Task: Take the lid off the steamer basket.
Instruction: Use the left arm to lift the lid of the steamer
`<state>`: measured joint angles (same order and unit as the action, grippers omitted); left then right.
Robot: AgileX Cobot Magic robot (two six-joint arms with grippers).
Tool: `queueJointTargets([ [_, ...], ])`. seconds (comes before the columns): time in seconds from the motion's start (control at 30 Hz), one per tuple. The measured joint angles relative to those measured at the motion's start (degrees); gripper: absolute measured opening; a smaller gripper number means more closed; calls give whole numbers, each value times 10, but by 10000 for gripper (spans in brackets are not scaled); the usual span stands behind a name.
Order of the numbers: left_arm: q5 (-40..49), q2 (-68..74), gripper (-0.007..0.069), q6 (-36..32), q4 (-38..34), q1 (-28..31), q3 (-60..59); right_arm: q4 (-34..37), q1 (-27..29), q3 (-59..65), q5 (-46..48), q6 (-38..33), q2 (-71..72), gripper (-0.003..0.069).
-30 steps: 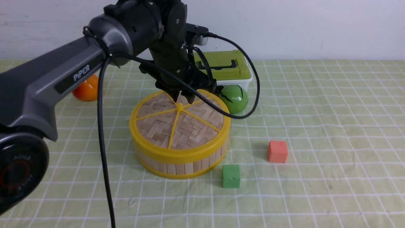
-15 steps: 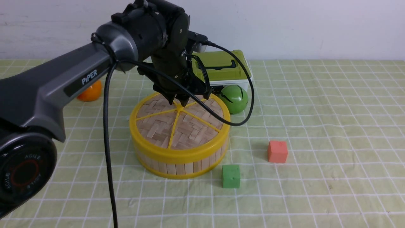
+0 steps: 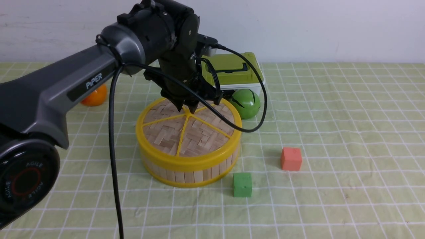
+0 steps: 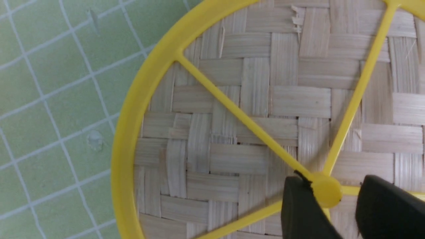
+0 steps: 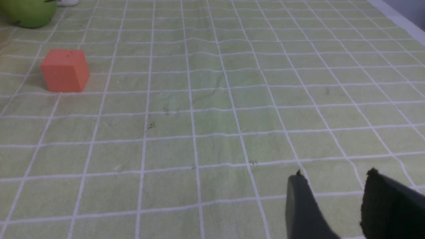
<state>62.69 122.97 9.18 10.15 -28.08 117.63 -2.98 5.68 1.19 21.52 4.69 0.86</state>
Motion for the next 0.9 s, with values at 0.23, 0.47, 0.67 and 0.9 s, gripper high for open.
queueJointTargets([
  [0.23,-3,0,245,0,-2,0,0,0,0,0,0,0,0,241],
  [0.47,2,0,261,0,-18,0,0,0,0,0,0,0,0,241],
  [0.67,10,17,269,26,-7,0,1,0,0,0,0,0,0,241],
  [0.9,23,24,135,75,4,-1,7,0,0,0,0,0,0,241],
])
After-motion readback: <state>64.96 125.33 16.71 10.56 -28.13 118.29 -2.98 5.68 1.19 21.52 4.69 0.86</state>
